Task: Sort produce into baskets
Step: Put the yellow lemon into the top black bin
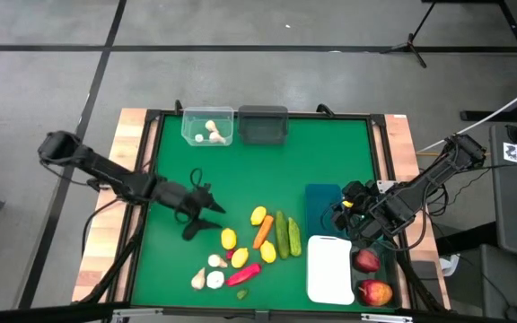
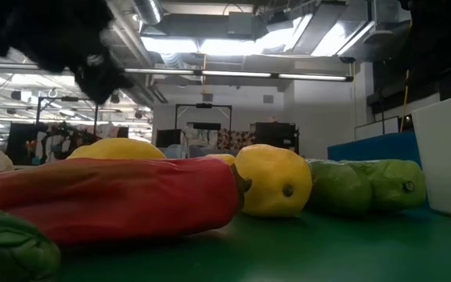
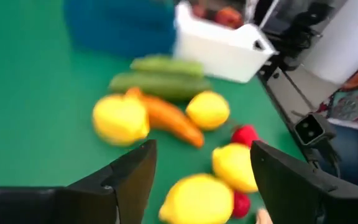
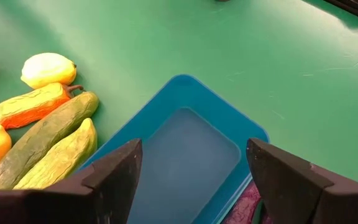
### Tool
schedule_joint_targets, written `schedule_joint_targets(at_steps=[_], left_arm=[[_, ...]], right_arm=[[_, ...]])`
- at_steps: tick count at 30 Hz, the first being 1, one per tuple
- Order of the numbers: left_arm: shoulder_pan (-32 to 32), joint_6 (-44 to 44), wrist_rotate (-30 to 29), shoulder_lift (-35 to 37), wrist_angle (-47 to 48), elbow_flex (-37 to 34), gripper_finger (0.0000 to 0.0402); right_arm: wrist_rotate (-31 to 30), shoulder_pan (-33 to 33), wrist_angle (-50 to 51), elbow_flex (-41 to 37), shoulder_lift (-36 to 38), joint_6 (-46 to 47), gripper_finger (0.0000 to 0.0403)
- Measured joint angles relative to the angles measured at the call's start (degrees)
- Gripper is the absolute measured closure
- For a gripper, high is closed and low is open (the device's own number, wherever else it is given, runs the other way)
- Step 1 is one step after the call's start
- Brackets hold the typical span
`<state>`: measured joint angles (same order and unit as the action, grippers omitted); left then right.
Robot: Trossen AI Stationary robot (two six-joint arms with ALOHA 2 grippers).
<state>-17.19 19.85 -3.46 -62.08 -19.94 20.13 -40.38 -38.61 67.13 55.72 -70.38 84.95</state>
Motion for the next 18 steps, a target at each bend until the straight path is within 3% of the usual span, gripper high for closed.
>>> schedule_joint_targets(at_steps=[4,7,18], left_arm=[[-6.52,-10.63,-11.72,0.0,-0.04,3.83,0.0149],[-8.46,-15.07,-16.83,-0.79,-0.14,5.72,0.0149],[-10.37,-7.66,-17.4,-19.27,-2.88,6.35,0.0149]], right_arm=[[0.02,0.0,-0.05,0.0,0.01,0.0,0.0114],[0.02,0.0,-0.66,0.0,0.01,0.01,0.0114],[0.04,0.0,-1.57,0.0,-0.01,0.02,0.0114]])
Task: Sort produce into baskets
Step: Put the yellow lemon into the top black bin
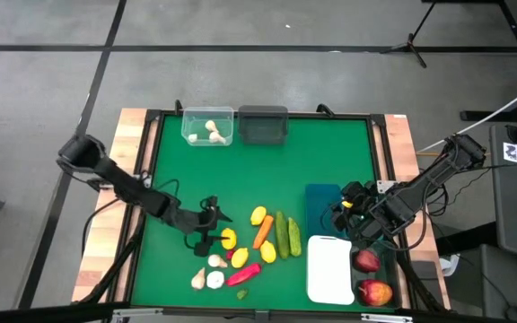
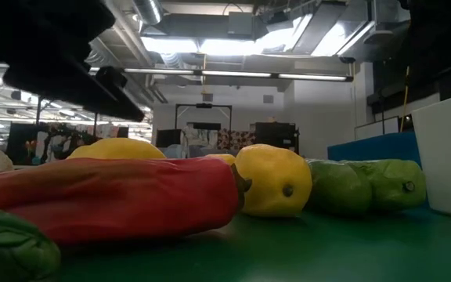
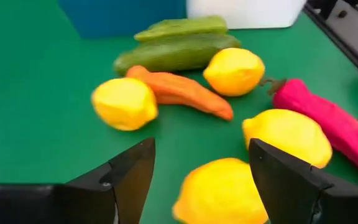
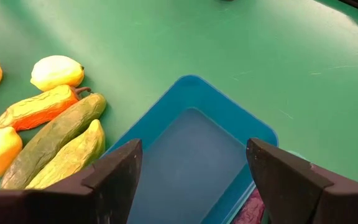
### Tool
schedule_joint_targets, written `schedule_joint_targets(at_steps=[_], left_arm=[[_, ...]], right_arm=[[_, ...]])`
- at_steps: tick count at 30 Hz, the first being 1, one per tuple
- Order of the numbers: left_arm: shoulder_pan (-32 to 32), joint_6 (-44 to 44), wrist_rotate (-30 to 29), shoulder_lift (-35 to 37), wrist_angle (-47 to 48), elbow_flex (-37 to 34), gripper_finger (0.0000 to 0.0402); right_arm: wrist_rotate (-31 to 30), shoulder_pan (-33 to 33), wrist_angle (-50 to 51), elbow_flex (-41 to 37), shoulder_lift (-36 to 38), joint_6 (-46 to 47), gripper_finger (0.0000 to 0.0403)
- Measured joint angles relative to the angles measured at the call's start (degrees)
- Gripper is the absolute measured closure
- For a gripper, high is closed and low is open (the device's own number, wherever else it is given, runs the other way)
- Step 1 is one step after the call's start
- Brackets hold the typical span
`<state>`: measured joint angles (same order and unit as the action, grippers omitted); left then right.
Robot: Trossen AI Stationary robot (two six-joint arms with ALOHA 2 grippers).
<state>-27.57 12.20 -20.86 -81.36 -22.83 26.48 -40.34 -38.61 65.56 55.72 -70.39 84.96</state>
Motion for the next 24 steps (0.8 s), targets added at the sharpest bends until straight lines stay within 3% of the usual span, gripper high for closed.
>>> schedule_joint_targets(at_steps=[8,19,24], left_arm=[[-2.06,5.4,0.0,-9.09,-3.62,1.78,0.0149],[-2.86,9.4,-1.01,-13.69,-3.28,2.4,0.0149],[-0.05,5.6,-7.55,-12.55,-1.43,2.13,0.0149]], right_arm=[[0.02,0.0,0.02,0.0,0.02,0.0,0.0114],[0.0,0.0,0.04,0.0,0.02,-0.53,0.0114],[0.01,0.0,0.04,0.0,0.02,-1.24,0.0114]])
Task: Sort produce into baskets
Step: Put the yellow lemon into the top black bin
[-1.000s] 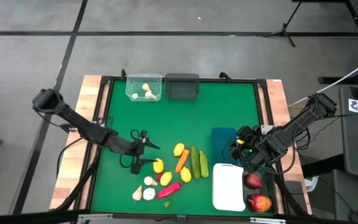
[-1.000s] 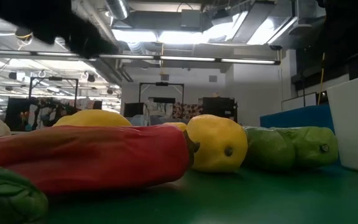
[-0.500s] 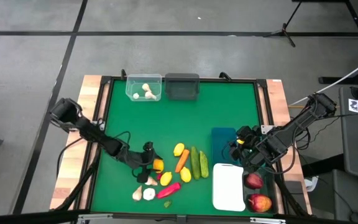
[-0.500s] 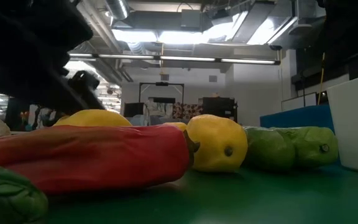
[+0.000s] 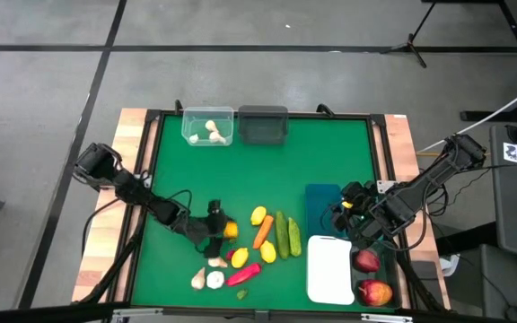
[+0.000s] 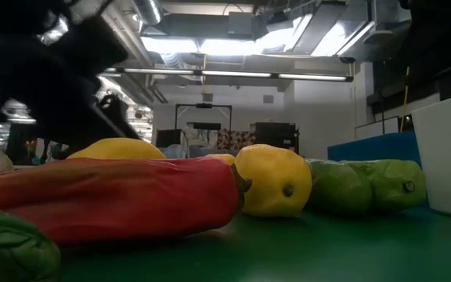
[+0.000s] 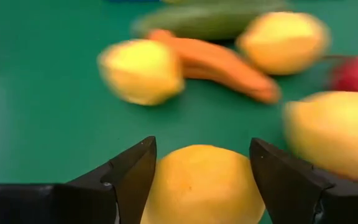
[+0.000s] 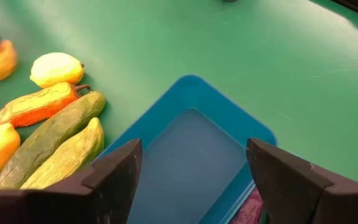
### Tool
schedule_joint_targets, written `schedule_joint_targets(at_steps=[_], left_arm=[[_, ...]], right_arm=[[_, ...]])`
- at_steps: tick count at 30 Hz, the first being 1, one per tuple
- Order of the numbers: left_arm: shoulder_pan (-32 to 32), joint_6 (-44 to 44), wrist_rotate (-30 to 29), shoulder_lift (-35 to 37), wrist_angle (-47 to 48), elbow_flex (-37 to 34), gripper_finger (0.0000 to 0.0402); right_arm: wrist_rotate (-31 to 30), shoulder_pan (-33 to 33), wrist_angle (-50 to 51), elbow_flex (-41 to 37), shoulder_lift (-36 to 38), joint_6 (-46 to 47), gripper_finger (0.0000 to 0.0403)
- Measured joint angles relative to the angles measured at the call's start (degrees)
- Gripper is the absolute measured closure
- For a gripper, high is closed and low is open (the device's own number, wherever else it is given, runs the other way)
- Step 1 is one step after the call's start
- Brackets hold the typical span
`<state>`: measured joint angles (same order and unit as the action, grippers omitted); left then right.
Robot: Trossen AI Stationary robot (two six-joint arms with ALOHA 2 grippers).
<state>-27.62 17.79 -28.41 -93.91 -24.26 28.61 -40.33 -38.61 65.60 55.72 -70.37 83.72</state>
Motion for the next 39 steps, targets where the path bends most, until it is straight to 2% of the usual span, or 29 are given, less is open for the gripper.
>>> schedule_joint_targets(at_steps=[4,6,13,18,20,23,28,31,34,39], left_arm=[[4.81,-5.95,-0.71,0.92,0.44,-0.14,0.0149],[7.67,-7.02,0.89,0.92,0.35,-0.12,0.0149],[13.2,-16.14,16.09,3.05,0.46,-0.15,0.0149],[15.9,-24.03,27.15,7.15,8.28,0.33,0.0149],[16.92,-25.28,29.48,8.19,11.45,0.81,0.0149],[18.09,-25.4,29.74,9.85,14.53,1.57,0.0149],[20.5,-20.64,23.93,14.81,14.24,3.29,0.0149],[21.1,-17.94,23.43,17.23,17.67,4.06,0.0149],[20.43,-14.56,23.45,19.26,20.97,6.34,0.0149],[15.86,-10.22,23.81,19.93,33.14,11.89,0.0149]], right_arm=[[-0.03,0.0,0.0,0.0,-0.02,-0.06,0.0114],[-0.01,0.0,0.01,0.0,0.0,-0.08,0.0114],[-0.01,0.0,0.02,0.0,0.0,-0.2,0.0114],[-0.12,0.0,0.0,0.0,0.0,-0.44,0.0114],[-0.15,0.0,0.0,0.0,0.0,-0.44,0.0114],[-0.16,0.0,-0.05,0.0,0.0,-0.44,0.0114],[-0.17,0.0,-0.57,0.0,0.0,-0.44,0.0114],[-0.16,0.0,-1.2,0.0,0.0,-0.44,0.0114],[-0.16,0.0,-1.18,0.0,0.0,-0.46,0.0114],[-0.18,0.0,-1.16,0.0,0.0,-0.59,0.0114]])
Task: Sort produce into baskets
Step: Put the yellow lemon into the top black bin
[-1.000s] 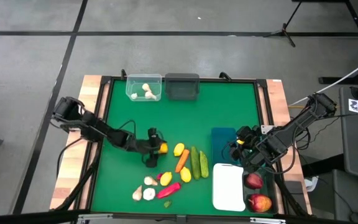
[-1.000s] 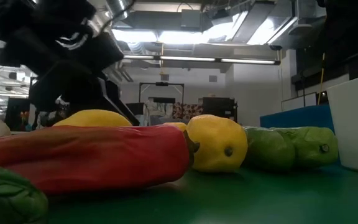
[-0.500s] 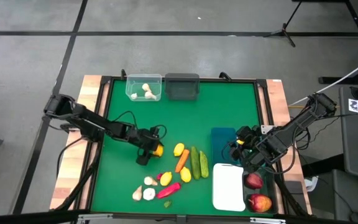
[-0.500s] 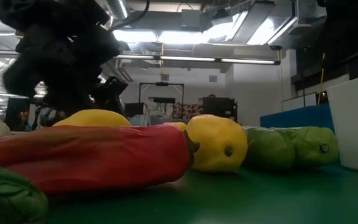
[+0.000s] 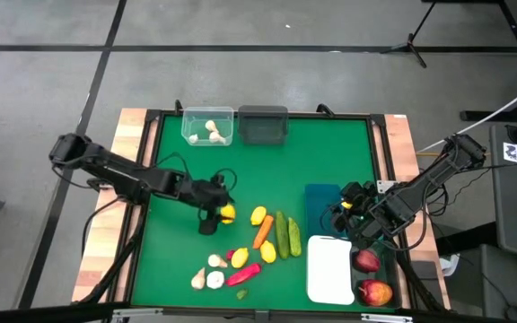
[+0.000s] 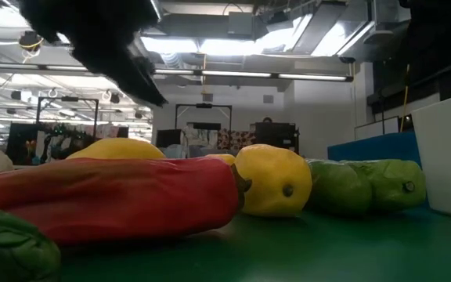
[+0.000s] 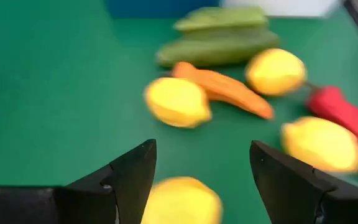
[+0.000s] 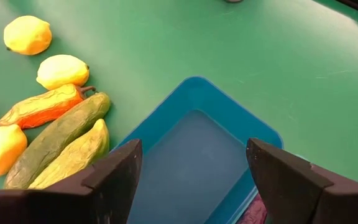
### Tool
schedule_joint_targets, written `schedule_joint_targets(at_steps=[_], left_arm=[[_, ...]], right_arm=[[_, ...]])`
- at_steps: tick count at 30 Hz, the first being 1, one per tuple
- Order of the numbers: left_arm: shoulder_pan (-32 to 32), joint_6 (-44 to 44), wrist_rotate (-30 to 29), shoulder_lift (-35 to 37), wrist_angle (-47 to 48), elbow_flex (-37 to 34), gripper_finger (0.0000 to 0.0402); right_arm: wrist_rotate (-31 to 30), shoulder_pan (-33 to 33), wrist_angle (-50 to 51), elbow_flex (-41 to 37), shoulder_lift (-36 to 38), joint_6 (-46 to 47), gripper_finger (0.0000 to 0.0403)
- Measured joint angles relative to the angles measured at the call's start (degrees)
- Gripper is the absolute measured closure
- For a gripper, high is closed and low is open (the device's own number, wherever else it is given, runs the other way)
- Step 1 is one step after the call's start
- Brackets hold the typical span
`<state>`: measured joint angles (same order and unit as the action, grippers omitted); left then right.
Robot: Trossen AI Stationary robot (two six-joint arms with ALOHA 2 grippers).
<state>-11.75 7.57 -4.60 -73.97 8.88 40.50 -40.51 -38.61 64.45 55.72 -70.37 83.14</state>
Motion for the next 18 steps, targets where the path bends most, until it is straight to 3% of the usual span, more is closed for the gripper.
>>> schedule_joint_targets(at_steps=[7,18], left_arm=[[-7.29,-4.19,2.81,-0.21,11.89,5.95,0.0148],[-5.57,-5.74,2.18,-4.32,11.85,6.03,0.0083]], right_arm=[[-0.02,0.0,-0.02,0.0,0.0,-1.33,0.0114],[-0.04,-0.02,-0.14,0.0,0.0,-1.31,0.0114]])
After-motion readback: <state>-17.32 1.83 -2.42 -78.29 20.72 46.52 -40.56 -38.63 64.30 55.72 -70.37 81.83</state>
